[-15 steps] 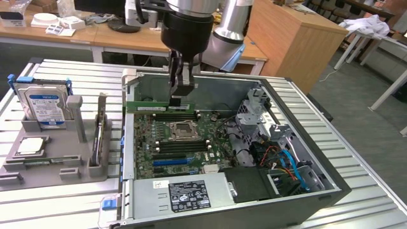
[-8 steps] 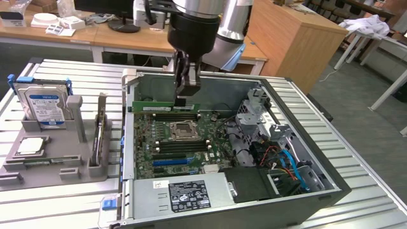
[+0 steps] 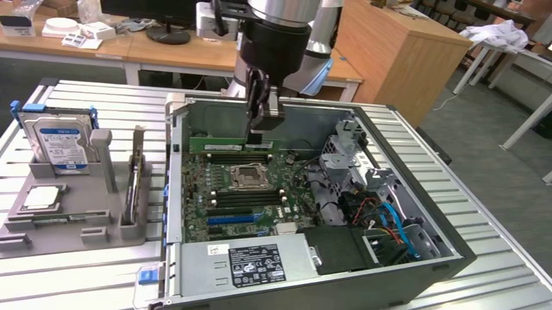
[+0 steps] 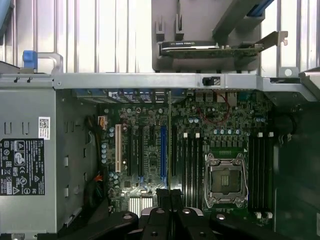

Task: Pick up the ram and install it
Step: 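Pick up the ram and move it above insertion slot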

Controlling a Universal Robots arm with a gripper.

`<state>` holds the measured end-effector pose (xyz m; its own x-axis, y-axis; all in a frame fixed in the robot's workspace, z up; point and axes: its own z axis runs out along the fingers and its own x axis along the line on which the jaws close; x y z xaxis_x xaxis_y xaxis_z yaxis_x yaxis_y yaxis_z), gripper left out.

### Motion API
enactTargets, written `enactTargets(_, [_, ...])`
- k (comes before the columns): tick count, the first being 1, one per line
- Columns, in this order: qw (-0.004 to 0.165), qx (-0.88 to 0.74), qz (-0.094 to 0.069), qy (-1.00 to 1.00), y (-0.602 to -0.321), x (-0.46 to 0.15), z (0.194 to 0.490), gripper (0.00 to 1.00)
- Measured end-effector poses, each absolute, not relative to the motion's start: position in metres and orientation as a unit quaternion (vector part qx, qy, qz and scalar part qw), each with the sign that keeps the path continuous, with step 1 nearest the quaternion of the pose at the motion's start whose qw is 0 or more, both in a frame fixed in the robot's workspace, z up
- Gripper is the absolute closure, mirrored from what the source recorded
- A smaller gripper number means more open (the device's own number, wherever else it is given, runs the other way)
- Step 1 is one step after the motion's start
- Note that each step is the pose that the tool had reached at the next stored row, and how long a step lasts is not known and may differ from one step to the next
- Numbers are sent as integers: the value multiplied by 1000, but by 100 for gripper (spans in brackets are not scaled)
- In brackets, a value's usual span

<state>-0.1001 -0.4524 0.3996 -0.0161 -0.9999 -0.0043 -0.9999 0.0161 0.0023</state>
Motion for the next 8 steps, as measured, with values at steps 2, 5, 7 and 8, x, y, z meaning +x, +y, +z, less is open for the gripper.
enactTargets(2, [1, -701, 2, 713, -452, -97, 400, 88])
enactTargets(5, [1, -701, 2, 713, -452, -91, 400, 88])
enactTargets(7, [1, -701, 2, 713, -452, -88, 400, 88])
enactTargets(8, [1, -701, 2, 713, -452, -86, 400, 88])
